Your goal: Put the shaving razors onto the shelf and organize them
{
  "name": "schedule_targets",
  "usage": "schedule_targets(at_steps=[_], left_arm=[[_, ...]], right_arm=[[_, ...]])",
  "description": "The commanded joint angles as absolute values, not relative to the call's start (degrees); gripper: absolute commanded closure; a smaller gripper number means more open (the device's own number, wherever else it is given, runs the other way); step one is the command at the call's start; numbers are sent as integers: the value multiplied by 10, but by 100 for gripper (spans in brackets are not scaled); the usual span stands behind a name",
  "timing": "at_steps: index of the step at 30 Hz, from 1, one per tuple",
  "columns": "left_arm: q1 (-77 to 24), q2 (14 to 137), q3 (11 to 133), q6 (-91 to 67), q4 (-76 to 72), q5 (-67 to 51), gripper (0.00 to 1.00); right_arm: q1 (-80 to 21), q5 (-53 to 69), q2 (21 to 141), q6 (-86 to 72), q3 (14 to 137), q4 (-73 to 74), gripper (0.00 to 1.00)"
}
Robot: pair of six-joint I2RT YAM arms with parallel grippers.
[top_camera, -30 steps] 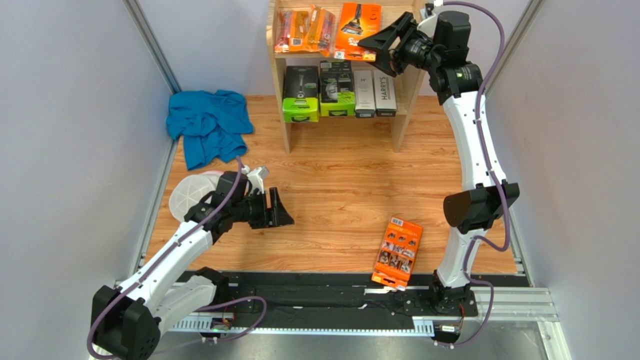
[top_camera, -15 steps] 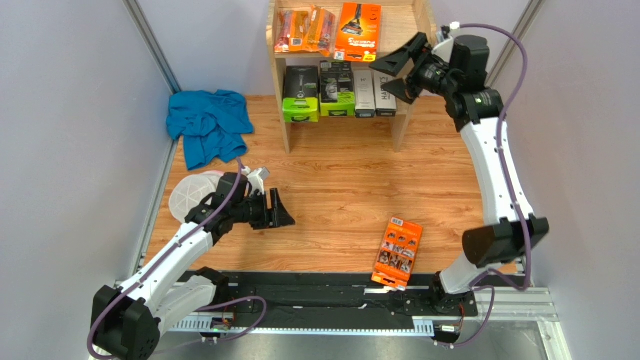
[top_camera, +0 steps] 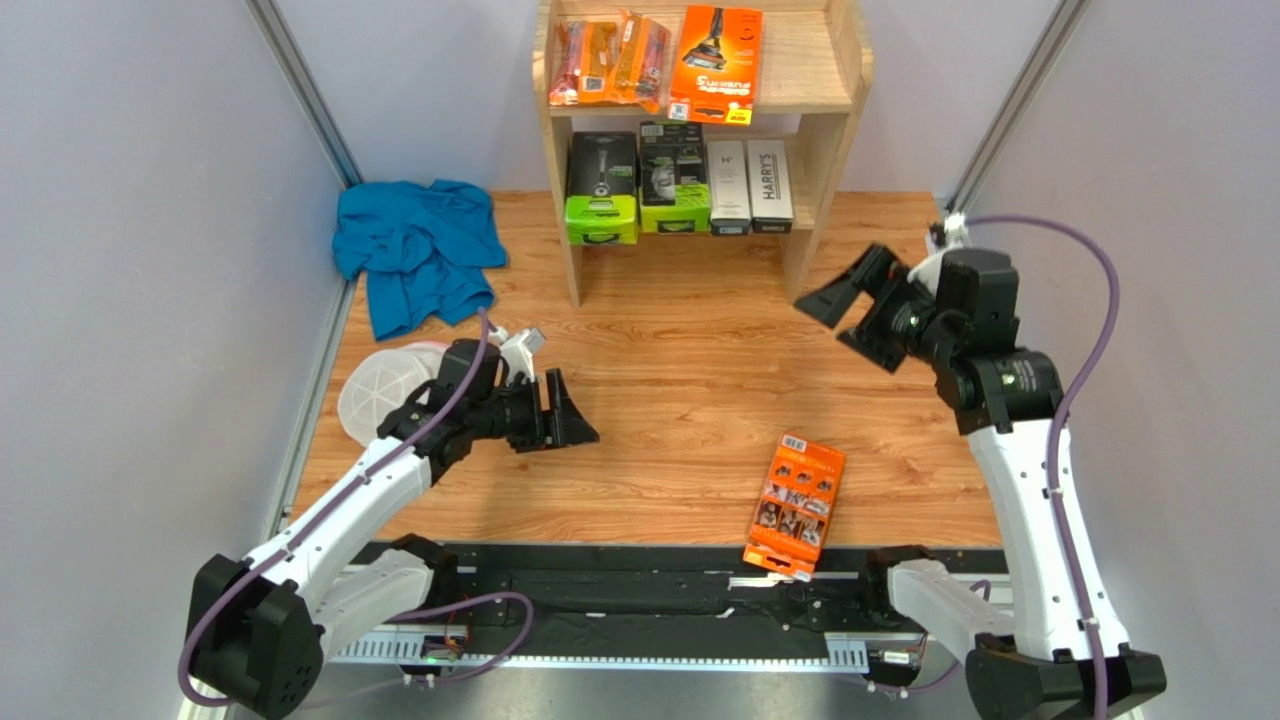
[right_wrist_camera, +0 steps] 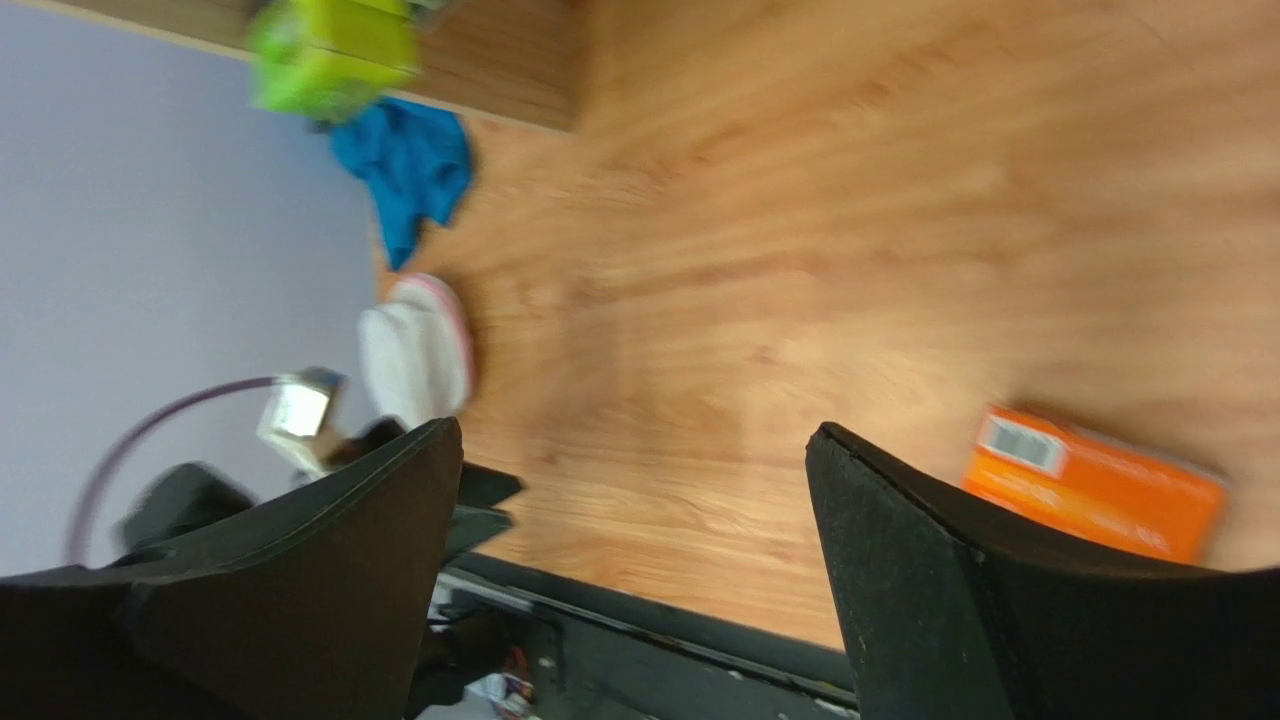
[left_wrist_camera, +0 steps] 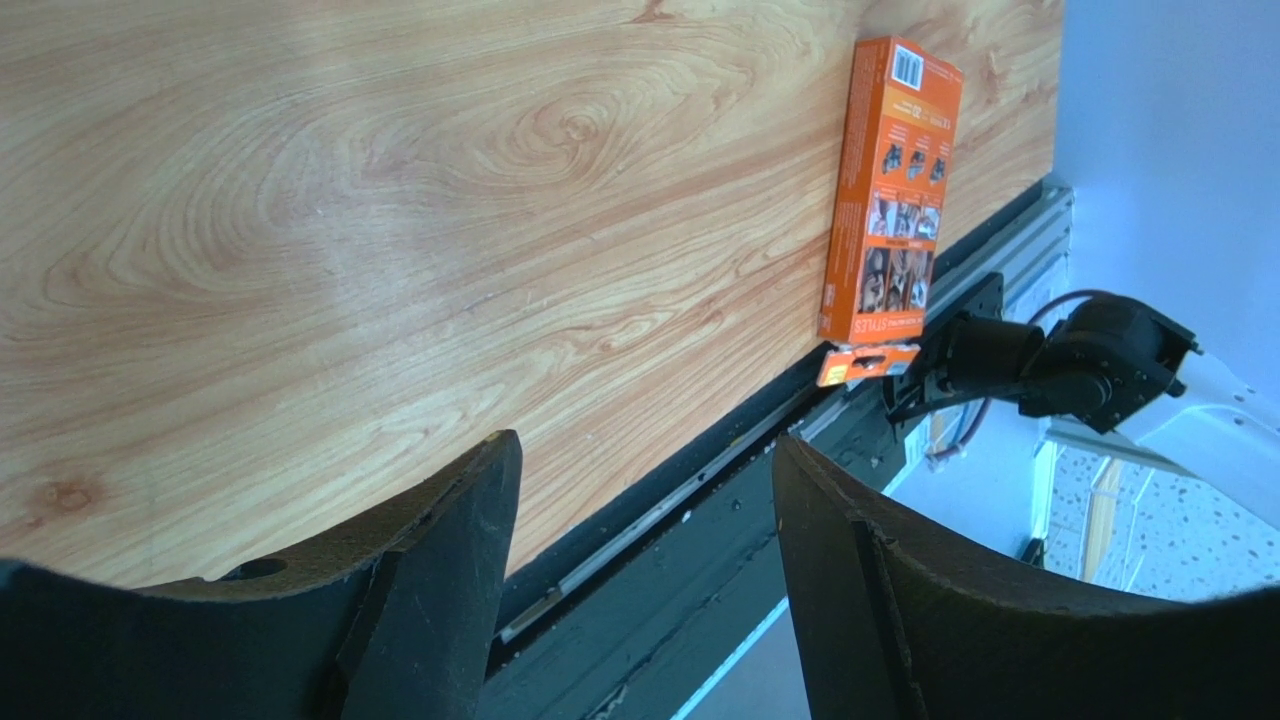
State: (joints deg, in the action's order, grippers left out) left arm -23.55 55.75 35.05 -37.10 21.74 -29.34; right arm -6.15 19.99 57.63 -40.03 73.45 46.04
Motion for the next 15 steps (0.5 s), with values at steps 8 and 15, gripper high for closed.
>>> schedule_targets(at_steps=[8, 15], left_arm=[[-271, 613, 419, -380, 171, -296, 28], [-367, 710, 456, -434, 116, -264, 28]], right_arm=[[-35, 82, 512, -323, 524, 577, 11], [-34, 62, 520, -354, 433, 575, 21]])
